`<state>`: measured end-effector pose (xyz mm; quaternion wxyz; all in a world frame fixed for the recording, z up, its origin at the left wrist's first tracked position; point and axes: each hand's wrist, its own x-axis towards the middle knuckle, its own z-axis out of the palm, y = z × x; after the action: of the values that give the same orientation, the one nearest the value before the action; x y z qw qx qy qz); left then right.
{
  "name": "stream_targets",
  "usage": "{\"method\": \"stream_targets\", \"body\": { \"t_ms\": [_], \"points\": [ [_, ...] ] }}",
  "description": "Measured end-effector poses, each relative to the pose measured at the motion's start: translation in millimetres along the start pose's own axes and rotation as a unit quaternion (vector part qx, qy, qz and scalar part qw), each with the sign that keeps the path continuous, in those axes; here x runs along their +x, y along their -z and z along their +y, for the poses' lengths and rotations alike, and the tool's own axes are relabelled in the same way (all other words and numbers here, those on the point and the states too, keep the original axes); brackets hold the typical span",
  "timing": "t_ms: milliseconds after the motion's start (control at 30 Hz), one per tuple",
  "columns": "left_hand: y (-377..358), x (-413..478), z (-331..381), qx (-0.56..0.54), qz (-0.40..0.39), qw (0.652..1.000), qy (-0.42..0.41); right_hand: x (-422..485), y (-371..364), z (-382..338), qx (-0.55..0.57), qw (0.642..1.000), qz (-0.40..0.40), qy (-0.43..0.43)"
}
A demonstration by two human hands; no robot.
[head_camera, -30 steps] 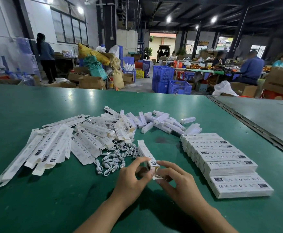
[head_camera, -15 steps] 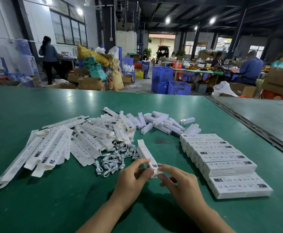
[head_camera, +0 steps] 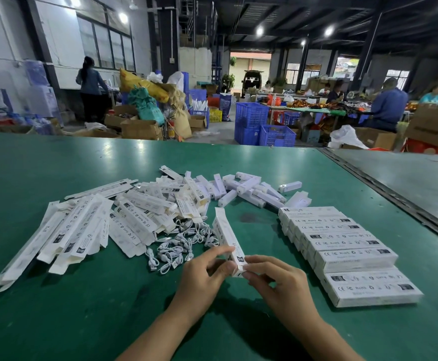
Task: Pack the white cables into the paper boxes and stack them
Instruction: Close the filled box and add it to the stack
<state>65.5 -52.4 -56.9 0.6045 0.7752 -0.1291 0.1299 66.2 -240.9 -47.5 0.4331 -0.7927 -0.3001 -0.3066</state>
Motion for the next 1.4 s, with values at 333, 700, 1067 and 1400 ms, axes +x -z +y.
{"method": "stream_targets", "body": {
  "t_ms": [333, 700, 1067, 1400],
  "points": [
    [3.5, 2.3, 2.6, 0.016, -0.043, 0.999, 0.018, -0.3, 1.3, -7.7, 0.101, 0.984, -0.012, -0.148],
    [12.7, 2.9, 22.5, -0.249, -0.044, 0.965, 0.071, -1.4, 1.4, -3.3, 0.022, 0.986, -0.099, -0.129],
    [48.5, 16.3, 5.2, -0.469, -0.076, 0.857, 0.2, 0.7, 5.3, 2.1, -0.045, 0.982, -0.065, -0.169],
    [13.3, 5.4, 9.0, -0.29, -0.045, 0.938, 0.187, 0.6, 0.3, 2.3, 0.044, 0.968, -0.16, -0.189]
  ]
}}
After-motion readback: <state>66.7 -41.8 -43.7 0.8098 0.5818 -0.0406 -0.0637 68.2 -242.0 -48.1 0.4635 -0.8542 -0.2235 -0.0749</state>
